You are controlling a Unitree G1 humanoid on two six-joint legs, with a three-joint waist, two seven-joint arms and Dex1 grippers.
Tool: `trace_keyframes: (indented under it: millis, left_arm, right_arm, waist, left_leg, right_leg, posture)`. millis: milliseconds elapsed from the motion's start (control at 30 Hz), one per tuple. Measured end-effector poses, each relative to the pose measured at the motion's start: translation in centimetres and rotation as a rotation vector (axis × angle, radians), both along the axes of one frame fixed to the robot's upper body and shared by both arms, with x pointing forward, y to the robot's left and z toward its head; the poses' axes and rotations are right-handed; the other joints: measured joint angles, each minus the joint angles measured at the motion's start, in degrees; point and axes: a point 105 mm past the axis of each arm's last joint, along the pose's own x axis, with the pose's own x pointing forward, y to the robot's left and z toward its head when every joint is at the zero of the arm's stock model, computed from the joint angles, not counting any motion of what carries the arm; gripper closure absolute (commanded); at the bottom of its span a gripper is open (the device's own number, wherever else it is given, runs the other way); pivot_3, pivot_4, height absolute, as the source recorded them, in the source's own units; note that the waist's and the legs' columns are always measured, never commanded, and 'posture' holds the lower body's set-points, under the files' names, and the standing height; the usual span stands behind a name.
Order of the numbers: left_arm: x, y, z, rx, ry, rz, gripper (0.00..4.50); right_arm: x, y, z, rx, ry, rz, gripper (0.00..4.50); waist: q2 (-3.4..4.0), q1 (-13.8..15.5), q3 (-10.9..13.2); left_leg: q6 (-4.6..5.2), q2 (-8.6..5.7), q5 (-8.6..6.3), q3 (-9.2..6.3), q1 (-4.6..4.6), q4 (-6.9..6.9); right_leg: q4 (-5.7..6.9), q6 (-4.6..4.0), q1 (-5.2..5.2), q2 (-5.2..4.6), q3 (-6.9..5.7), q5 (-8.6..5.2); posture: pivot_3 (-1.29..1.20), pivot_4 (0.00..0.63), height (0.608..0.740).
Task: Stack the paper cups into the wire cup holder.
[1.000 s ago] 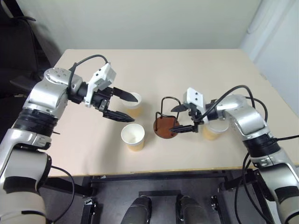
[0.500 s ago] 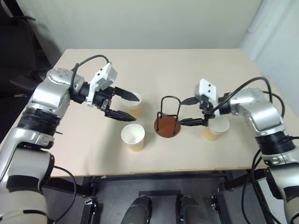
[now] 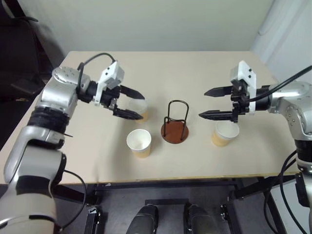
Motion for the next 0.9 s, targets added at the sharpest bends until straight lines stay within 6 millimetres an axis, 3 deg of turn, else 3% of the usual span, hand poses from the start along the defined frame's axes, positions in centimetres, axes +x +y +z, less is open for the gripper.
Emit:
trace_keyframes:
  millis: [200, 500, 900]
  left_arm:
    - [1.6, 1.4, 0.9, 0.142, -0.149, 0.056, 0.00]
    - [1.5, 3.0, -1.4, 0.371, -0.159, 0.014, 0.00]
    - [1.5, 1.3, -1.4, 0.455, -0.201, -0.085, 0.00]
  right_arm:
    - [-1.9, 3.1, 6.1, 0.061, -0.191, 0.127, 0.03]
    - [-1.7, 3.2, 6.2, 0.080, -0.178, 0.129, 0.03]
    - [-1.5, 2.8, 6.1, 0.069, -0.173, 0.113, 0.03]
  waist:
    - [-0.04, -0.26, -0.02]
    - [-0.06, 0.28, -0.04]
    - [-0.06, 0.40, -0.04]
  left_leg:
    - [0.04, 0.00, -0.15, -0.09, 0.00, -0.15]
    - [-0.34, -0.04, -0.12, -0.19, -0.66, 0.09]
    - [0.18, -0.06, -0.40, -0.10, -0.77, 0.25]
  right_leg:
    - [-0.05, 0.06, -0.07, 0.03, -0.02, -0.23]
    - [-0.08, 0.13, -0.56, -0.09, -0.11, -0.23]
    - [-0.01, 0.24, -0.67, -0.07, -0.10, -0.11]
  posture:
    - [0.00, 0.150, 0.740]
    - [0.00, 0.150, 0.740]
    - [0.00, 0.150, 0.740]
